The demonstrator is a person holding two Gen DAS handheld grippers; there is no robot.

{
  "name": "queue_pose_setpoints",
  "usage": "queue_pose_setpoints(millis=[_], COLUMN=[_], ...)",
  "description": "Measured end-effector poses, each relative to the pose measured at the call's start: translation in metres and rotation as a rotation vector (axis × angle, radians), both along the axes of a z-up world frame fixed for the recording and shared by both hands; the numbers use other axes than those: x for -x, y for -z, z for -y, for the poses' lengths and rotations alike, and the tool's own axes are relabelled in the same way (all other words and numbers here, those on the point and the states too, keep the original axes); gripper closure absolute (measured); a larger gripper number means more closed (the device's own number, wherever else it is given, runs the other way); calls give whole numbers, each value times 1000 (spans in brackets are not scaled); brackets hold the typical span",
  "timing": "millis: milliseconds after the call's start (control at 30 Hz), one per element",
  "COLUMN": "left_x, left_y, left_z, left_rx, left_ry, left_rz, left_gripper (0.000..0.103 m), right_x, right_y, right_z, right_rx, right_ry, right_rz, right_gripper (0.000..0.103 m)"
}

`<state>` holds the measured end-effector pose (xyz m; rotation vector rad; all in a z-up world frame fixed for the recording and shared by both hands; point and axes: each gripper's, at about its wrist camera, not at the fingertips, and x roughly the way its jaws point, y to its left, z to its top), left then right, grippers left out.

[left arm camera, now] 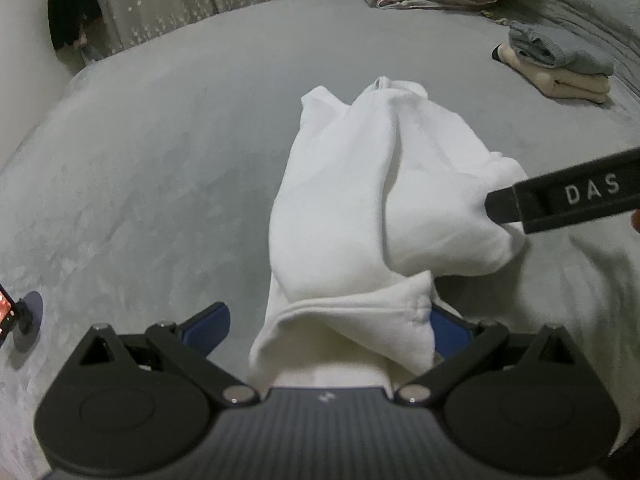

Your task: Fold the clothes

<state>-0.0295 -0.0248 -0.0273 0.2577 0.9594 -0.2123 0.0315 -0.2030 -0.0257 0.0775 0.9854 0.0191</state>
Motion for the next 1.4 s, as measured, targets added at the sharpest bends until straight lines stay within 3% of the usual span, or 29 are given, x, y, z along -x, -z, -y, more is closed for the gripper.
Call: queue_pose_setpoints(millis=[267,400,767,1067,1200,1400], left_x=[-9,-6,-8,-1,8,14], left_y=[34,38,43,40,25,2], left_z=[6,4,-9,-8,-10,-19], left_rx=[-88,-95,-2,-13,-13,85], left_ry=[-10,-6,-36,-4,34,44], left_rz=[-91,-82,-112,-105,-62,3], left_gripper=[0,0,0,0,0,0], right_x=[-17,-22,-24,-4,-7,0], right_y=[19,27,48,56,46,34], right_z=[-2,-2,-7,-10,0,27], right_rx=[0,-8,2,28,-17,-115], right_ry=[20,27,-2,-34,-71,3], right_rz=[-70,-102,-121,11,-30,-38], right_gripper=[0,0,0,0,0,0])
